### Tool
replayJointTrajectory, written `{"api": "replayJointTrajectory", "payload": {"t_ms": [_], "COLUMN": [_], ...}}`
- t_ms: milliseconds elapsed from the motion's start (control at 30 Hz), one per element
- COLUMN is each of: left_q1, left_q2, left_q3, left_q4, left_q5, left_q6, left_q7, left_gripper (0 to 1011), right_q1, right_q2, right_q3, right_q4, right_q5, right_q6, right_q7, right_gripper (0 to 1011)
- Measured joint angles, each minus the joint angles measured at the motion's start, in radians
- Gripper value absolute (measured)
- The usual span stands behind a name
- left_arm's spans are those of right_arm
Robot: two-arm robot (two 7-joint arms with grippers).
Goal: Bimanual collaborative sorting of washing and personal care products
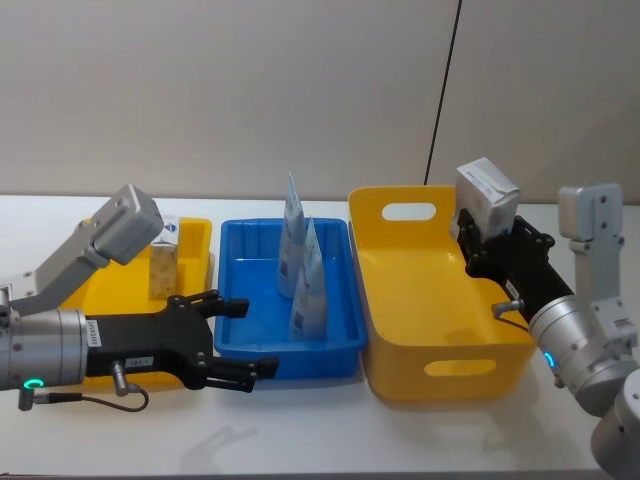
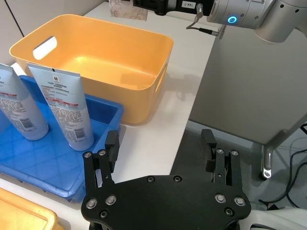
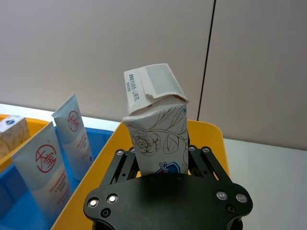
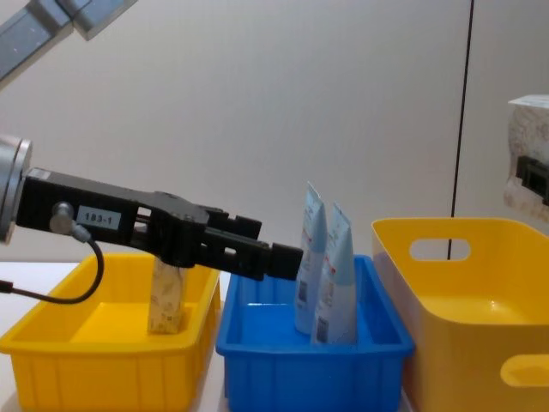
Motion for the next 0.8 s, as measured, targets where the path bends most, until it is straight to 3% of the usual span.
{"api": "replayJointTrajectory", "payload": {"t_ms": [100, 133, 200, 233, 567, 800], "left_q1": [0.0, 0.0, 0.0, 0.001, 0.002, 0.002], "left_q2": [0.0, 0.001, 0.001, 0.001, 0.002, 0.002], "left_q3": [0.0, 0.0, 0.0, 0.0, 0.0, 0.0], "left_q4": [-0.001, -0.001, -0.001, -0.001, -0.003, -0.003], "left_q5": [0.0, 0.0, 0.0, 0.0, -0.001, -0.001], "left_q6": [0.0, 0.001, 0.001, 0.001, 0.002, 0.003], "left_q7": [0.001, 0.001, 0.001, 0.002, 0.003, 0.003], "left_gripper": [1002, 1002, 1002, 1002, 1002, 1002], "right_q1": [0.003, 0.004, 0.005, 0.005, 0.009, 0.01], "right_q2": [-0.007, -0.009, -0.012, -0.013, -0.023, -0.027], "right_q3": [-0.001, -0.001, -0.001, -0.001, -0.003, -0.003], "right_q4": [0.002, 0.003, 0.004, 0.005, 0.009, 0.01], "right_q5": [-0.01, -0.014, -0.018, -0.019, -0.034, -0.039], "right_q6": [0.003, 0.005, 0.006, 0.006, 0.012, 0.013], "right_q7": [-0.016, -0.022, -0.028, -0.03, -0.053, -0.06], "right_gripper": [388, 451, 483, 561, 878, 1003]}}
